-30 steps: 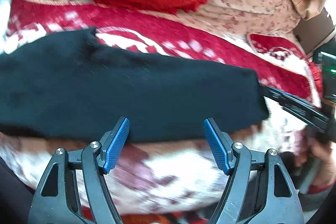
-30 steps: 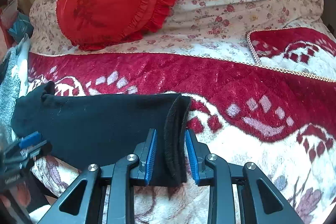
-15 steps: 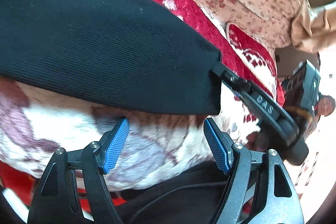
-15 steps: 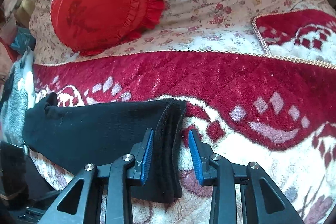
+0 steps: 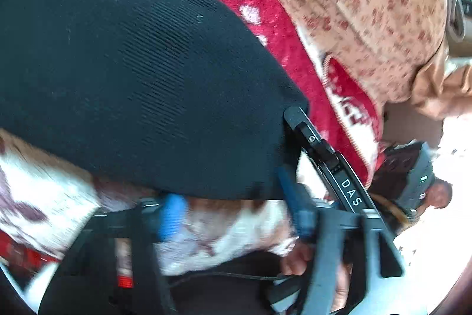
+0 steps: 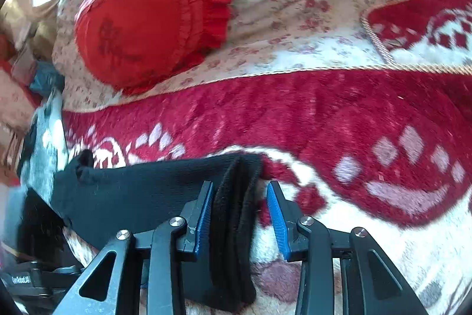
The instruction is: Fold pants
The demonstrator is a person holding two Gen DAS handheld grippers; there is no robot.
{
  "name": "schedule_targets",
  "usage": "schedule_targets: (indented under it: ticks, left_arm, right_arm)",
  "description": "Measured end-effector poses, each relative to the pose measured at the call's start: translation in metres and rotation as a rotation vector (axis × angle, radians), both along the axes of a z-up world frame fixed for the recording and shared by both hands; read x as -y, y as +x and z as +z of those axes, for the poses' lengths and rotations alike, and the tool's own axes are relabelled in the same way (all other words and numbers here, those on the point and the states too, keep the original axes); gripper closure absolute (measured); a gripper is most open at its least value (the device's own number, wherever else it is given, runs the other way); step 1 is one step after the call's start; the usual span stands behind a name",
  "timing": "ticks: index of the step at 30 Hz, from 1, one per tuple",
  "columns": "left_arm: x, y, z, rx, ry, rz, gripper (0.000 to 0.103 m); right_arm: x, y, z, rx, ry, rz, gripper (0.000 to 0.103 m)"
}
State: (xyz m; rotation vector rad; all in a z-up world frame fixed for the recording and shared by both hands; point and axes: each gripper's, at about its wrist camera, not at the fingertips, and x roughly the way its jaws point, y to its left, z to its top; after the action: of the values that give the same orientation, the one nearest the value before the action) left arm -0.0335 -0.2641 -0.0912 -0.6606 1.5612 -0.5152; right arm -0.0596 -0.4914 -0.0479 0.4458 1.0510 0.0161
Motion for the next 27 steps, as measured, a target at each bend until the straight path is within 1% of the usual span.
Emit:
schedule_targets:
  ticks: [2, 3, 5, 8, 10, 13, 16, 17, 19, 20, 21, 23, 25, 26, 27]
  left_arm:
    - [-0.009, 0.001, -0.006, -0.016, 0.002, -0.005, 0.081]
    - [-0.011, 0.001, -0.008, -0.021, -0.01, -0.008, 0.085]
    - [-0.017, 0.002, -0.006, -0.019, -0.035, -0.021, 0.09]
    - [-0.026, -0.002, 0.009, 0.018, -0.055, -0.047, 0.09]
    - [-0.034, -0.005, 0.018, 0.034, -0.061, -0.065, 0.09]
    - [-0.054, -0.008, 0.032, 0.049, -0.079, -0.084, 0.09]
    - [-0.086, -0.007, 0.052, 0.112, -0.08, -0.087, 0.09]
    - [-0.1, -0.005, 0.058, 0.136, -0.072, -0.079, 0.09]
    - [-0.132, -0.001, 0.066, 0.177, -0.057, -0.047, 0.09]
    - [-0.151, 0.004, 0.07, 0.207, -0.033, -0.026, 0.09]
    - [-0.163, 0.006, 0.071, 0.227, -0.009, -0.011, 0.09]
    - [-0.191, 0.014, 0.072, 0.268, 0.041, 0.038, 0.09]
    - [-0.212, 0.022, 0.068, 0.281, 0.083, 0.068, 0.09]
    - [-0.222, 0.026, 0.064, 0.278, 0.093, 0.085, 0.09]
    - [-0.231, 0.029, 0.06, 0.272, 0.095, 0.107, 0.09]
  right_arm:
    - [-0.01, 0.001, -0.003, 0.003, -0.011, 0.031, 0.084]
    - [-0.013, 0.001, -0.002, 0.009, -0.017, 0.041, 0.089]
    - [-0.012, -0.001, 0.004, 0.034, -0.004, 0.038, 0.09]
    - [-0.009, -0.009, 0.016, 0.079, 0.041, 0.02, 0.091]
    - [-0.016, -0.014, 0.034, 0.121, 0.052, 0.023, 0.091]
    - [-0.035, -0.016, 0.067, 0.187, 0.045, 0.057, 0.092]
    - [-0.065, -0.012, 0.096, 0.236, 0.019, 0.117, 0.092]
    - [-0.082, -0.008, 0.107, 0.253, 0.015, 0.149, 0.092]
    - [-0.104, -0.002, 0.117, 0.269, 0.021, 0.189, 0.092]
    - [-0.118, 0.003, 0.12, 0.277, 0.03, 0.215, 0.092]
    - [-0.133, 0.01, 0.122, 0.283, 0.046, 0.241, 0.092]
    - [-0.159, 0.024, 0.115, 0.272, 0.073, 0.28, 0.092]
    - [-0.191, 0.041, 0.096, 0.232, 0.099, 0.32, 0.092]
    - [-0.212, 0.054, 0.078, 0.189, 0.137, 0.351, 0.091]
    - [-0.223, 0.063, 0.064, 0.157, 0.169, 0.36, 0.088]
